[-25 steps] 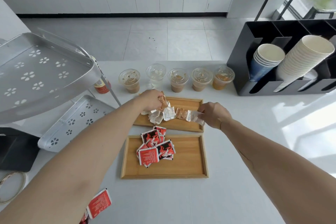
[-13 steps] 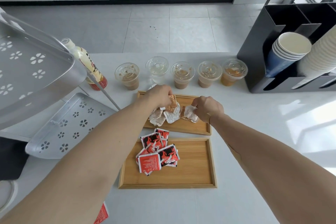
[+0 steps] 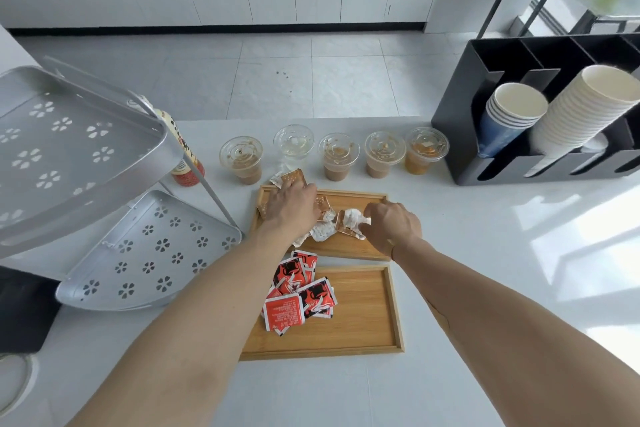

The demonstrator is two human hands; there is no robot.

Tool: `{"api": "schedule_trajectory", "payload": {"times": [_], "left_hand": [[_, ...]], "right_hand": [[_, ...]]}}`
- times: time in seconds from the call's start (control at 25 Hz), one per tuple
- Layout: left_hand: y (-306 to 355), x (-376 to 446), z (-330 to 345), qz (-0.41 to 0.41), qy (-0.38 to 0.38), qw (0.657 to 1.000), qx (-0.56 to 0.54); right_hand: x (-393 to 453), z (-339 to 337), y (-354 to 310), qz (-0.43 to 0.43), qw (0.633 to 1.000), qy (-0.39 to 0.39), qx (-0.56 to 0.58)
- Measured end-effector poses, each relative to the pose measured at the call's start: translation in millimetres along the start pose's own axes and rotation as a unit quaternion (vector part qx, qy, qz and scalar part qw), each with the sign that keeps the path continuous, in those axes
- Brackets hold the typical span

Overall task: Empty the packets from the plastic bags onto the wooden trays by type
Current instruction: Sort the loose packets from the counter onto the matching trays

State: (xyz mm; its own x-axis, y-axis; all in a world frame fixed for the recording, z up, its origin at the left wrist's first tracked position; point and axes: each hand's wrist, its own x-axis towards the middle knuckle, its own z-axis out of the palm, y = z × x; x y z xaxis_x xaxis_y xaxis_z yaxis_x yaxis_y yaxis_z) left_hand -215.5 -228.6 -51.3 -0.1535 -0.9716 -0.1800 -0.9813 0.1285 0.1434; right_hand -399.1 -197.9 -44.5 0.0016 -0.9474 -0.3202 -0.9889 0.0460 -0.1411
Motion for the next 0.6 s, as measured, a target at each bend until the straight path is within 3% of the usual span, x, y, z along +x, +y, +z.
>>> {"api": "schedule_trajectory", "payload": {"times": [0.2,0.6], "left_hand": [[-5,-49,-16,0.0,-0.015,0.999,-0.048],[-44,-171,-44,-0.045,-0.065,0.991,-0.11]], "right_hand": [[-48,-13,3,-0.02,0.999,-0.04,-0.024],[-141,-26,-38,-0.061,0.997,-0.032,-0.019]]}}
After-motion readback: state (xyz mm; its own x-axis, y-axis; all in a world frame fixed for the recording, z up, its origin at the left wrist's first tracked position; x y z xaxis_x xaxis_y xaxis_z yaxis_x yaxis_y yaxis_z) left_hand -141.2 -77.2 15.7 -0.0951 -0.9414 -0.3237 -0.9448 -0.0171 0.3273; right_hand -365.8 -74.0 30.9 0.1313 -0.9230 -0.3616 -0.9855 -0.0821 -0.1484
